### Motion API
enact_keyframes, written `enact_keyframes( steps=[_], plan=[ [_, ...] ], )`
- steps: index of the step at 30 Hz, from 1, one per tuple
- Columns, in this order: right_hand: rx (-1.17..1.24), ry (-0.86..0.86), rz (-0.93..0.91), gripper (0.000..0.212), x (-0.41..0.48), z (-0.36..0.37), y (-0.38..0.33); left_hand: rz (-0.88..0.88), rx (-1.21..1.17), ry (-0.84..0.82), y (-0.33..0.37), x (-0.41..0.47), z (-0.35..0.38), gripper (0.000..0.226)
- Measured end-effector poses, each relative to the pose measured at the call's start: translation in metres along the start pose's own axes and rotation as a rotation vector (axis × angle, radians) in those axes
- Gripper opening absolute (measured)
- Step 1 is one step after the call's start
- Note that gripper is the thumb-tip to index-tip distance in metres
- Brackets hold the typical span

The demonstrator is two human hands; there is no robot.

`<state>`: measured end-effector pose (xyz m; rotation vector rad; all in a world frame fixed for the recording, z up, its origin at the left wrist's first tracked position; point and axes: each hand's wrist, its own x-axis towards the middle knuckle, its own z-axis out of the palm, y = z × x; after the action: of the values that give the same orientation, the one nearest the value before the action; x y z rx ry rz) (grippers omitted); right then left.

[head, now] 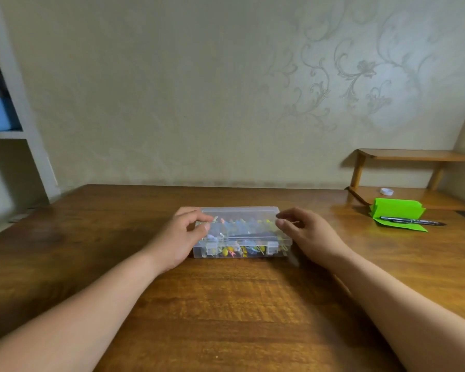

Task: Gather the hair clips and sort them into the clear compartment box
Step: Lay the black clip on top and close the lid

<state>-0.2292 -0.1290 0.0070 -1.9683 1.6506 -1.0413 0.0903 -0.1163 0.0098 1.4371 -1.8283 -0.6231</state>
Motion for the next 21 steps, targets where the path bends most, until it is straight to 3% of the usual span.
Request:
enact_keyframes(
  steps=[4, 8, 10, 15, 21],
  plan=[
    [-0.118, -0.029, 0.002, 0.05, -0.024, 0.0, -0.008, -0.035, 0.106, 0.088, 0.008, -0.014, 0.007, 0.046],
    [-0.337, -0.184, -0.065, 0.074, -0.049, -0.008, -0.021, -0.051, 0.34, -0.086, 0.014, -0.033, 0.003, 0.081],
    [-0.422, -0.159, -0.08, 0.076, -0.05, -0.004, -0.029, -0.036, 0.46, -0.106, 0.015, -0.035, 0.002, 0.089],
    [-0.496, -0.129, -0.099, 0.074, -0.035, 0.025, -0.055, -0.042, 0.585, -0.097, 0.009, -0.028, -0.017, 0.08],
    [-0.411, -0.152, -0.198, 0.071, 0.034, 0.129, -0.115, -0.176, 0.607, -0.01, -0.08, 0.002, -0.094, 0.07]
  ],
)
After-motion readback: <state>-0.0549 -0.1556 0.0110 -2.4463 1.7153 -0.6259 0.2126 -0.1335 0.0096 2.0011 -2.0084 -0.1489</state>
